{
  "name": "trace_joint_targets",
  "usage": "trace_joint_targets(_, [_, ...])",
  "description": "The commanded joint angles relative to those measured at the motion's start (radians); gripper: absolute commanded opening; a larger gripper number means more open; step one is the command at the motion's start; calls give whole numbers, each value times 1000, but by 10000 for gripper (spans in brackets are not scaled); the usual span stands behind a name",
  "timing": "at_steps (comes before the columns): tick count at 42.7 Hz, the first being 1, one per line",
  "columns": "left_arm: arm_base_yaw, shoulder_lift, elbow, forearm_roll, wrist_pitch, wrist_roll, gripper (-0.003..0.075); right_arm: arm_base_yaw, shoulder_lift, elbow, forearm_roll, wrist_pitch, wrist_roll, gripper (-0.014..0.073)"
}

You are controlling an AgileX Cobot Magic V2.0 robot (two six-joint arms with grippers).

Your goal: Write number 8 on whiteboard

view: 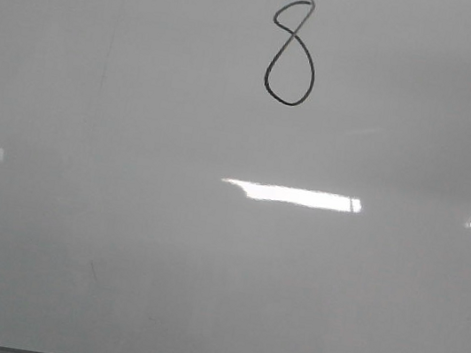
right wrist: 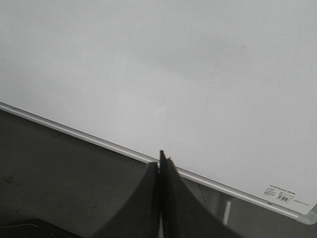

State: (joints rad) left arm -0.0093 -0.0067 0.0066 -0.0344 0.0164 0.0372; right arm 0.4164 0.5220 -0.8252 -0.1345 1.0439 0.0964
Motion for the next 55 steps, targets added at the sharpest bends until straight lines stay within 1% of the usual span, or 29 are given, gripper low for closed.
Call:
trace_joint_targets(1, [3,-12,14,-10,-85,-2,-20,-5,-3,-22,-22,-58,1,-69])
trace_joint_targets(4, [3,-12,14,-10,-85,-2,-20,-14,-26,-12,-17,-58,1,-69])
trace_joint_targets(6, [3,-12,14,-10,-85,-2,-20,-42,-51,6,-15,-66,1,-68])
trace_joint_targets(9, [3,-12,14,-10,-85,-2,-20,-87,-102,48,22,-136,-7,-66])
trace_joint_targets(11, [3,-12,14,-10,-85,-2,-20,-133,-146,102,70,-204,-29,-66])
trace_joint_targets(13, [3,-12,14,-10,-85,-2,-20,-174,-187,150,83,-272,-45,-66])
trace_joint_targets(14, [3,-12,14,-10,-85,-2,-20,-193,-200,168,85,-298,-49,-66])
trace_joint_targets(15, [3,-12,14,-10,-85,-2,-20,-218,-231,204,85,-366,-50,-66])
trace_joint_targets(19, [3,-12,14,-10,-85,-2,-20,-288,-305,326,75,-542,-50,-68])
trace_joint_targets(23, [3,-12,14,-10,-85,-2,-20,-338,-380,434,75,-674,-50,-67])
trace_joint_targets(28, [3,-12,14,-10,-85,-2,-20,-377,-458,572,75,-814,-50,-67])
trace_joint_targets(34, [3,-12,14,-10,-85,-2,-20,-384,-526,691,75,-954,-49,-67])
trace_joint_targets(38, [3,-12,14,-10,-85,-2,-20,-400,-549,764,75,-1033,-49,-67])
trace_joint_targets(43, [3,-12,14,-10,-85,-2,-20,-446,-550,840,82,-1140,-48,-67])
trace_joint_targets(44, [3,-12,14,-10,-85,-2,-20,-454,-550,854,84,-1159,-48,-67])
trace_joint_targets(47, [3,-12,14,-10,-85,-2,-20,-472,-550,849,84,-1132,-48,-67])
trace_joint_targets(55, [3,-12,14,-10,-85,-2,-20,-476,-550,849,84,-1133,-48,-67])
